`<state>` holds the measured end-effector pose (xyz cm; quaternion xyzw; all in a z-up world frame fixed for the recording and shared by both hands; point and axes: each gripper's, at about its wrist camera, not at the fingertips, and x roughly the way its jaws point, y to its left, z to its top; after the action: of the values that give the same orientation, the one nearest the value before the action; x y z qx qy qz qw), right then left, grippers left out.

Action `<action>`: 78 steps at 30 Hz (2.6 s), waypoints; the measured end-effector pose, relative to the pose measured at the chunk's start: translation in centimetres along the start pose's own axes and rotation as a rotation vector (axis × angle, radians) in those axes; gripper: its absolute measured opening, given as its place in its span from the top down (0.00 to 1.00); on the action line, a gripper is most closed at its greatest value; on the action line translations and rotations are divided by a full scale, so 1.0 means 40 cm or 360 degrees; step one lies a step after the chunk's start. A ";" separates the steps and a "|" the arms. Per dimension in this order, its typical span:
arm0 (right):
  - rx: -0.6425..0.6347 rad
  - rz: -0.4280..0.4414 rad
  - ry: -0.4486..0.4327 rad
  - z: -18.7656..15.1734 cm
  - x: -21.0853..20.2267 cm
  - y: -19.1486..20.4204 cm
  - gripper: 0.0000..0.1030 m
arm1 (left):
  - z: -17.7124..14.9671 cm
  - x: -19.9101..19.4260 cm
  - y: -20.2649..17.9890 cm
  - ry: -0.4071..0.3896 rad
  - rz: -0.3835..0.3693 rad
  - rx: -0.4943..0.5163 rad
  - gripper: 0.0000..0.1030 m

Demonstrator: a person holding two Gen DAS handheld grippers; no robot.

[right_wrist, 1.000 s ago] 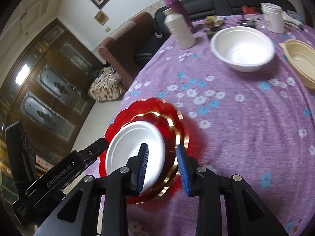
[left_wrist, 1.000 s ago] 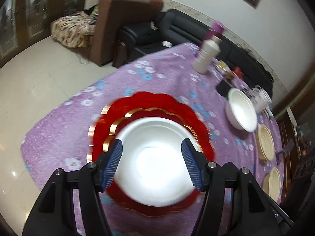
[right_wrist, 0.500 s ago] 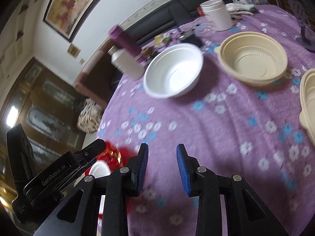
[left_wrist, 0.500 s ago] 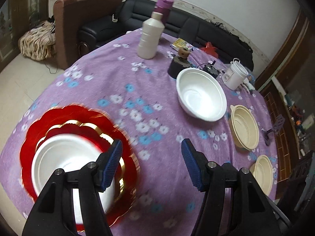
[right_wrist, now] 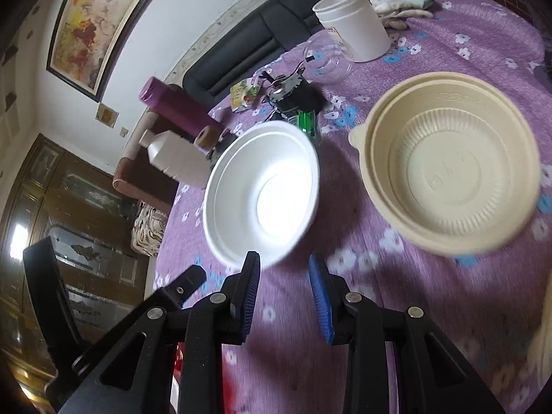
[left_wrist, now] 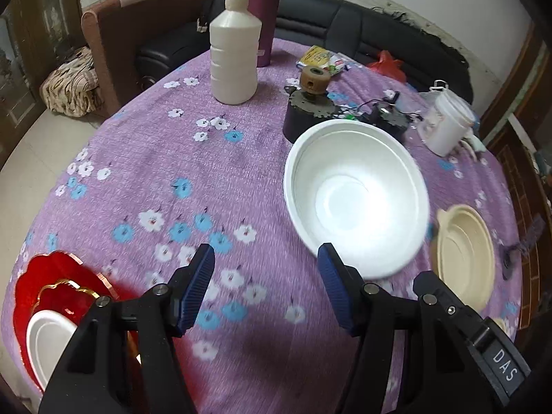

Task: Organize plates and bowls
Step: 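Move the left gripper to the second white foam bowl on the cloth, then grasp the rim of the second white foam bowl with the left gripper, then lift the white foam bowl and carry it toward the red plate stack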

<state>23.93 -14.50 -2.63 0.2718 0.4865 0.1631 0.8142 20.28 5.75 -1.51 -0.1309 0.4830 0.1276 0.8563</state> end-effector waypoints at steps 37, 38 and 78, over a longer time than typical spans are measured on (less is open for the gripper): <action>-0.0034 -0.0171 -0.0021 -0.152 -0.073 -0.023 0.93 | -0.153 -0.021 -0.019 0.0072 -0.0010 0.0173 0.84; -0.0037 -0.0175 -0.0028 -0.170 -0.088 -0.024 0.93 | -0.170 -0.030 -0.016 0.0072 -0.0021 0.0180 0.84; -0.0101 -0.0240 -0.0108 -0.451 -0.252 -0.055 0.93 | -0.409 -0.158 0.077 -0.0009 -0.0171 0.0335 0.86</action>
<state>3.26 -16.49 -3.68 0.2137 0.4722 0.1073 0.8484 3.07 2.37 -4.55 -0.0656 0.4837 0.0305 0.8723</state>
